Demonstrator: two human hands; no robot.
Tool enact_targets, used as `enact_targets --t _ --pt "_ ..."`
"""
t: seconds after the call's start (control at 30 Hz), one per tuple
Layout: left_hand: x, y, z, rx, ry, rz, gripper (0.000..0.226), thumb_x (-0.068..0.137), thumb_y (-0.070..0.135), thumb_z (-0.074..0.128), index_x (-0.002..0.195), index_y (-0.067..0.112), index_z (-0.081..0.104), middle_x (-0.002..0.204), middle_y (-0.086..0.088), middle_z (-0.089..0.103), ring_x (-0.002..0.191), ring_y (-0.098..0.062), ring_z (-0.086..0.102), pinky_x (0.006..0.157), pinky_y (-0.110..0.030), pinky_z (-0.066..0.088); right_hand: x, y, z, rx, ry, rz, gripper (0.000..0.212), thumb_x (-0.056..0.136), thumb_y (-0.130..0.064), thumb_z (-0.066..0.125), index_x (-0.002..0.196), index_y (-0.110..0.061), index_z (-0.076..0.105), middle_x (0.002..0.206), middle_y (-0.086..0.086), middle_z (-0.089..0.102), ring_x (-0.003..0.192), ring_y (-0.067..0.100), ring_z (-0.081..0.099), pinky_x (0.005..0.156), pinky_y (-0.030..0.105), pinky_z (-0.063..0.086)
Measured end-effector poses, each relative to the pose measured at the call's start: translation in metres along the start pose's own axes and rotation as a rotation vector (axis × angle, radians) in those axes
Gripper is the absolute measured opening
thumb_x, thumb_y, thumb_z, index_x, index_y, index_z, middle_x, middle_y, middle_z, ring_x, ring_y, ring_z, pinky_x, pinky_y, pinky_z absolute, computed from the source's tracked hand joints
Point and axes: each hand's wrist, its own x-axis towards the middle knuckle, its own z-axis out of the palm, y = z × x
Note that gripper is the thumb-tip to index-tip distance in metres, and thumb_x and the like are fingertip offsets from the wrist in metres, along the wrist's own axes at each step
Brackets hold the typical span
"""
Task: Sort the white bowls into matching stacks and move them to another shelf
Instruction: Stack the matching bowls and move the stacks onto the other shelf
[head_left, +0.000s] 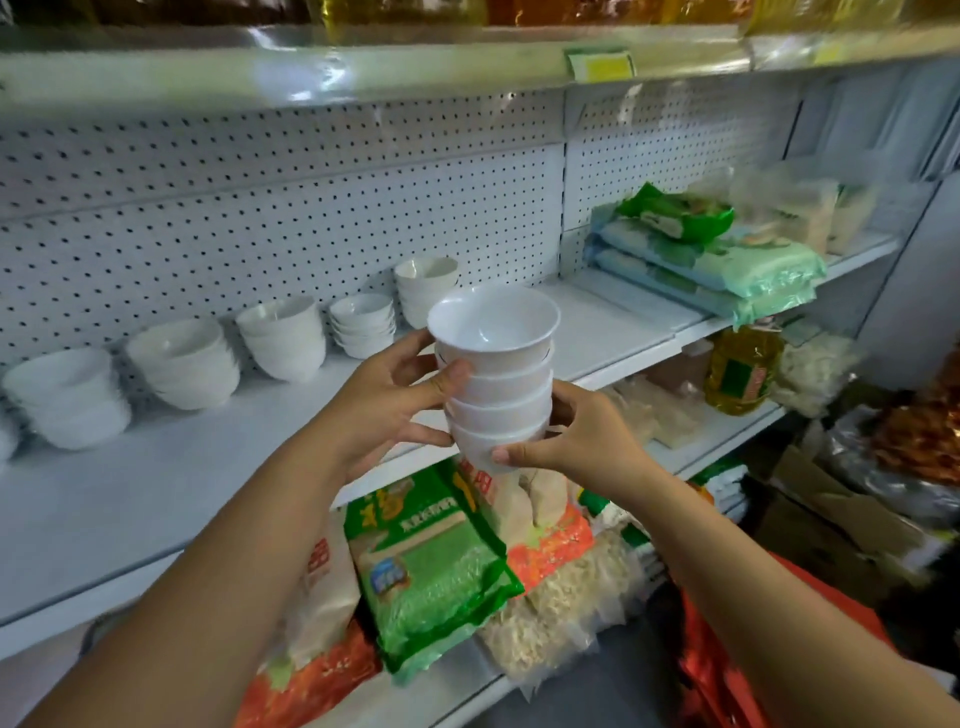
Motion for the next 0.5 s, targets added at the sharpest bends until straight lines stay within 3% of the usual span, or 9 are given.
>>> enact_targets --t 0.3,0.43,0.5 --pt "0.139 -0.031 -0.005 -0.007 -0.001 -0.047 0.076 0.075 0.034 0.081 0.146 0.026 0.052 0.123 0.000 0.074 0.113 -0.032 0.071 0.086 -0.063 0.058 0.114 0.080 -0.027 -0.036 -0.046 0.066 0.055 0.059 -0.031 0.099 0.107 -0.025 0.072 0.095 -0.016 0.077 0.083 -0.006 0.068 0.070 0.011 0.047" --pt "0.197 -0.050 0.007 -0.060 0.045 -0.055 0.068 0.078 0.040 0.088 0.138 0.029 0.059 0.119 0.001 0.075 0.111 -0.034 0.069 0.086 -0.063 0.058 0.167 0.119 -0.051 -0.101 -0.084 0.064 0.058 0.057 -0.040 0.098 0.106 -0.029 0.070 0.098 -0.015 0.075 0.091 0.001 0.068 0.076 0.021 0.054" --pt "0.224 -0.058 0.012 -0.084 0.062 -0.058 0.070 0.068 0.044 0.086 0.133 0.032 0.063 0.122 -0.002 0.073 0.112 -0.034 0.069 0.084 -0.061 0.059 0.194 0.137 -0.062 -0.136 -0.106 0.069 0.062 0.054 -0.046 0.096 0.107 -0.028 0.069 0.098 -0.013 0.074 0.091 0.006 0.068 0.077 0.025 0.055"
